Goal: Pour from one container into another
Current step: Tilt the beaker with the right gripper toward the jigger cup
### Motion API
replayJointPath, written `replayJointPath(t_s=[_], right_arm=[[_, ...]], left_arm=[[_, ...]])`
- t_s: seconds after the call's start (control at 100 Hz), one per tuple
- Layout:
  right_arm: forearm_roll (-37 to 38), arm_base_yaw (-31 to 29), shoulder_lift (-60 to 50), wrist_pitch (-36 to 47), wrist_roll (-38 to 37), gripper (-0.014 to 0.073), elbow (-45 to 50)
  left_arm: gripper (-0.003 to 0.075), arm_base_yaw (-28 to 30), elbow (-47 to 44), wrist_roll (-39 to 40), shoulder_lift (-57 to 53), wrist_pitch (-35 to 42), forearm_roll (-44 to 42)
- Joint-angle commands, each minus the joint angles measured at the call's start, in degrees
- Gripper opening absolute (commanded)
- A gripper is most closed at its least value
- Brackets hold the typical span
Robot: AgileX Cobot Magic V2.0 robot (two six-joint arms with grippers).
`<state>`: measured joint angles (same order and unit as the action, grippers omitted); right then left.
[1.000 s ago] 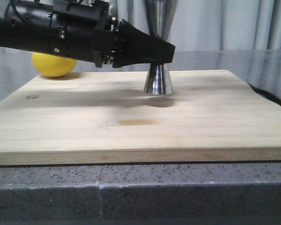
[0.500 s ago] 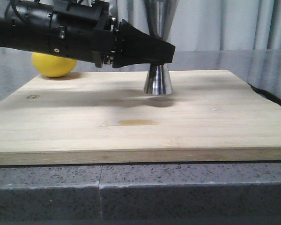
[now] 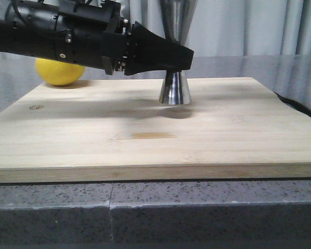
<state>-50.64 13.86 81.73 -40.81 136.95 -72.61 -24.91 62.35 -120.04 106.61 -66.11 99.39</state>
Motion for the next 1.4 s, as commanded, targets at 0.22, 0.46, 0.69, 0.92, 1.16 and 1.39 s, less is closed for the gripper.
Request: replayJointPath(t_s=[0.22,0.46,0.69,0.92,1.16,1.39], right_arm=[[-1.8,0.0,-2.4,1.1,1.6,0.0204,-2.0],[-1.8,0.0,-2.4,0.9,1.8,0.0204,-2.0],[-0.9,0.0,-2.4,0.9,1.8,0.0204,-2.0],[-0.9,0.0,-2.4,0.9,1.8,0.0204,-2.0],[-0.9,0.0,-2.4,0.9,1.8,0.0204,-2.0],[-0.8,0.0,-2.4,0.5,1.8,0.0204,-2.0]], left_arm=[[-0.0019,-0.4,1.6,0.4,-3.2,-7.2,3.6],[-0.0019,-0.4,1.6,0.4,-3.2,-7.2,3.6],[-0.0019,-0.4,1.6,0.4,-3.2,-7.4,3.6],[-0.0019,-0.6,1.6,0.4,-3.2,-7.4,3.6],[-0.0019,-1.0,1.6,0.4,-3.2,-7.4,3.6],[-0.0019,-1.0,1.6,0.4,-3.2,-7.4,3.6]])
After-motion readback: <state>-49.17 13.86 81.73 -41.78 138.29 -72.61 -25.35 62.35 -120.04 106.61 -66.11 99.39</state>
